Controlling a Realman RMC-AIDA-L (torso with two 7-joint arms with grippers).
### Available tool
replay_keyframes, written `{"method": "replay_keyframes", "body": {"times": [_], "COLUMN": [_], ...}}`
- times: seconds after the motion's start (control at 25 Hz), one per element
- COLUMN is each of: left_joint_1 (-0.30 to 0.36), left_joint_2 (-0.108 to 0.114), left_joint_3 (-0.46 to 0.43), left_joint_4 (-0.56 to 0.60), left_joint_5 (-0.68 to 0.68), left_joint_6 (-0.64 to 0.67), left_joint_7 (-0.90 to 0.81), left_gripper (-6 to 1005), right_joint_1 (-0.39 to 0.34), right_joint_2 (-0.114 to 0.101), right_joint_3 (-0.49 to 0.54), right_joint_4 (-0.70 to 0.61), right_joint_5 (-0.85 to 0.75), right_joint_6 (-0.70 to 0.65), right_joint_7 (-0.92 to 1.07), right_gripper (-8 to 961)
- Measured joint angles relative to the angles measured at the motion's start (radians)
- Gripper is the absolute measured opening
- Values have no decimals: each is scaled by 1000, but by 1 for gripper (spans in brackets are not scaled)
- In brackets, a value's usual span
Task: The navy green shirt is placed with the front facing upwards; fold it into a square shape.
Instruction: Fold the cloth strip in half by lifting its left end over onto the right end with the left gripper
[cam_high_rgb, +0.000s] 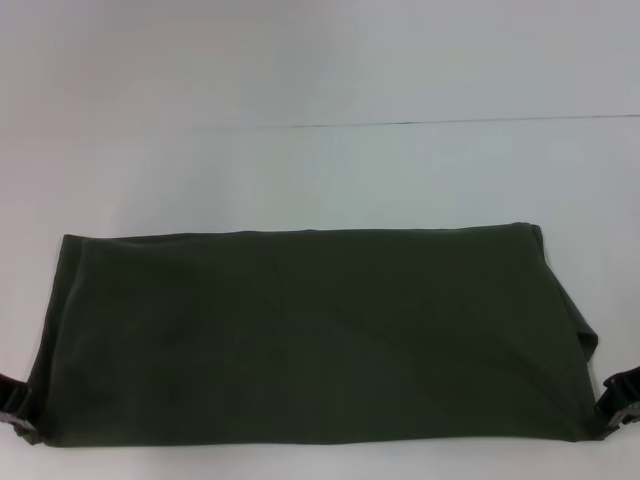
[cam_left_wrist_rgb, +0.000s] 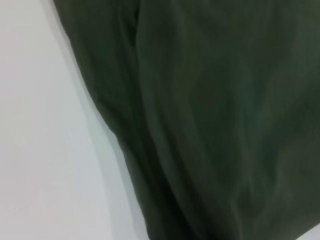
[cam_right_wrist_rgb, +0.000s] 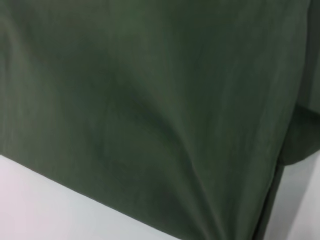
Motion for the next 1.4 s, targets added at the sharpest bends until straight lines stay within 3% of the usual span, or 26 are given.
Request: {"method": "replay_keyframes", "body": {"times": [0.28, 0.68, 0.92, 1.08, 1.2, 1.32, 1.4], "left_joint_1": [3, 17, 23, 21, 15, 11, 13], "left_joint_2": [-1, -9, -10, -10, -5, 4, 8], "left_joint_3": [-2, -1, -2, -13, -42, -65, -67], "left_joint_4": [4, 35, 37, 40, 40, 40, 41], "left_joint_5": [-2, -2, -2, -2, -1, 3, 5], "left_joint_6": [-2, -7, -15, -15, -10, -8, -12], "left_joint_7": [0, -6, -6, -7, -10, -27, -44], "left_gripper": [69, 71, 72, 73, 74, 86, 108], "right_joint_1": [7, -21, -30, -49, -70, -87, -99], "right_joint_2": [0, -15, -37, -61, -72, -68, -47], "right_joint_3": [-1, 27, 160, 328, 366, 370, 372], "right_joint_4": [-3, -91, -149, -162, -109, -62, -36], "right_joint_5": [-3, 3, 14, 157, 303, 428, 522], "right_joint_6": [-33, -81, -147, -174, -158, -125, -101], "right_joint_7": [3, -7, -33, -100, -151, -203, -252], "right_gripper": [87, 359, 538, 658, 749, 780, 781]}}
